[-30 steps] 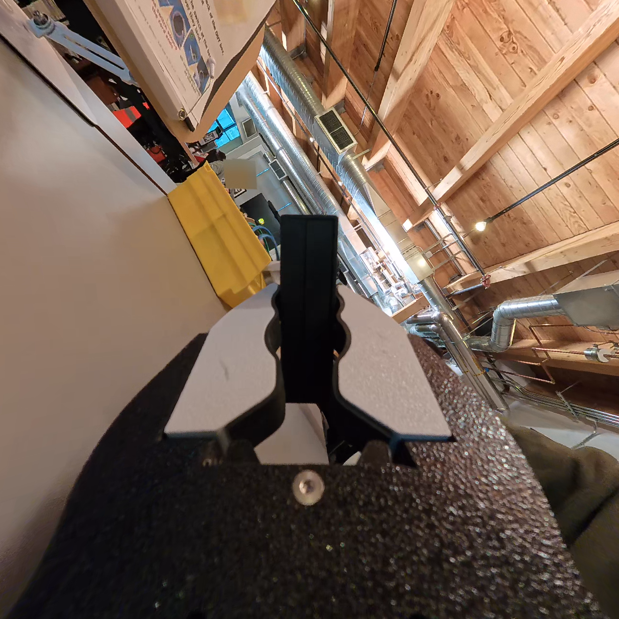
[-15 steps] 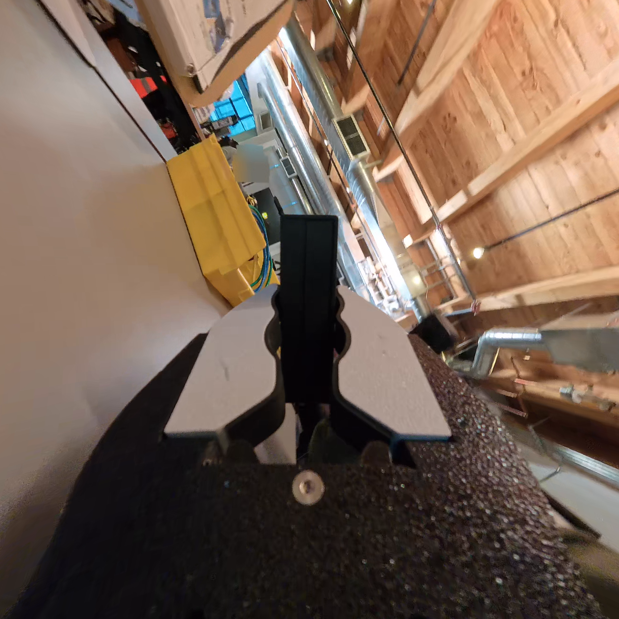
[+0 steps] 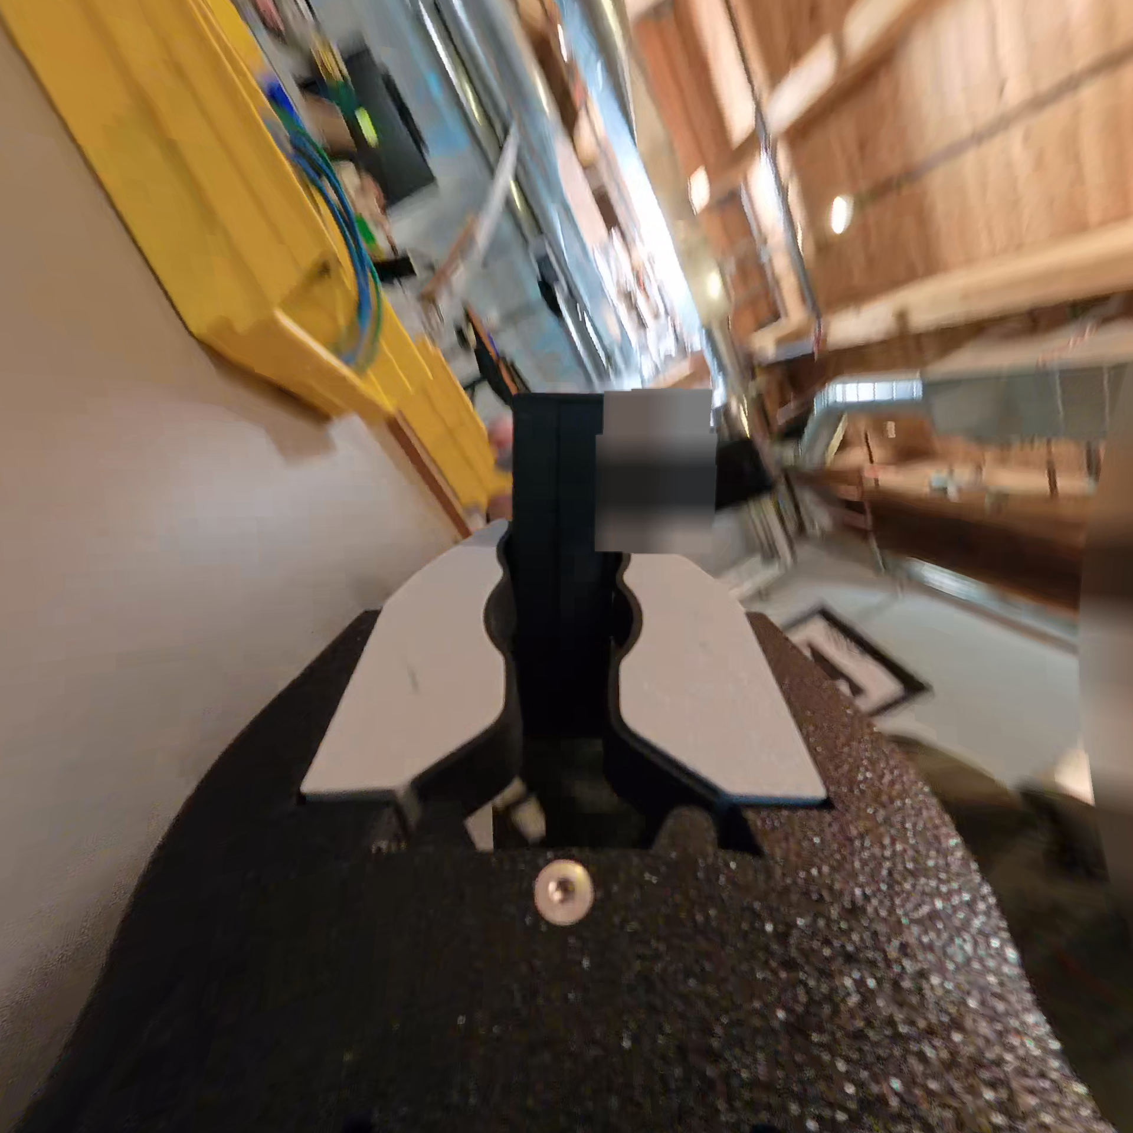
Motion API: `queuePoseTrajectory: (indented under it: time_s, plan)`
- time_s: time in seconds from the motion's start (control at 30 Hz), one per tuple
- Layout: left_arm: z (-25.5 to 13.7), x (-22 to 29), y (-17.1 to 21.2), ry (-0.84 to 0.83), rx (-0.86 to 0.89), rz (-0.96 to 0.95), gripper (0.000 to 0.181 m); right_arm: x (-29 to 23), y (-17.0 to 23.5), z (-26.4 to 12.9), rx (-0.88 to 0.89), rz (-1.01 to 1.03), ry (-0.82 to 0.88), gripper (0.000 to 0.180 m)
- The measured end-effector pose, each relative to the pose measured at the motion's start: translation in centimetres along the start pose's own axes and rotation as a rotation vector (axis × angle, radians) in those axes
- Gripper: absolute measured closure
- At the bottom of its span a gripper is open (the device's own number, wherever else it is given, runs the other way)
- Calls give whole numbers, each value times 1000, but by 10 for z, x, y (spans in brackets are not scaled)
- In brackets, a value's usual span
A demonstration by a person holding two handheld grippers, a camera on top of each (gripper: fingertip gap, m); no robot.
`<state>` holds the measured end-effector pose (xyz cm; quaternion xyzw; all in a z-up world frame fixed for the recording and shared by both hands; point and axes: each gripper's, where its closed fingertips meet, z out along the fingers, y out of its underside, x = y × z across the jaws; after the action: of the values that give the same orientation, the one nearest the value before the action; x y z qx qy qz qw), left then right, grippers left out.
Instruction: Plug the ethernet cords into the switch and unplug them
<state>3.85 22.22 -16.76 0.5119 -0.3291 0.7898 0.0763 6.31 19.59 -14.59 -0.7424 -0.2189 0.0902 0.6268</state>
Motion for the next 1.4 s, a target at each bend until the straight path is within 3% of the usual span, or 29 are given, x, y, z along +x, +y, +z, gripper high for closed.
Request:
queuePoseTrajectory:
  time_s: [0.13,0.33,0.5,0.6,0.7,0.87,0.93,1.03,1.2,1.4]
  plan:
    - [-9,13,39,38,-334,94,154,-17,-14,-5,-73,-103,-282,89]
    - [-24,38,66,176,-532,168,153,-63,-1,27,-268,-334,-584,97]
    - [-32,41,71,195,-578,154,153,-85,11,49,-354,-483,-667,99]
    - [-36,41,72,208,-589,132,154,-95,16,54,-374,-525,-727,112]
    - [-41,38,68,212,-568,117,154,-94,18,60,-390,-537,-735,114]
    - [-40,25,28,100,-332,190,148,-67,13,68,-408,-477,-605,114]
    - [-42,10,-3,-45,-169,271,133,-36,5,65,-419,-458,-487,114]
    - [-53,0,-35,-214,27,464,130,46,-10,46,-432,-372,-183,114]
    - [-42,-6,-29,-233,9,519,130,220,3,-39,-546,-152,378,114]
    - [-24,-19,-12,-212,-47,455,135,352,63,-139,-905,82,666,114]
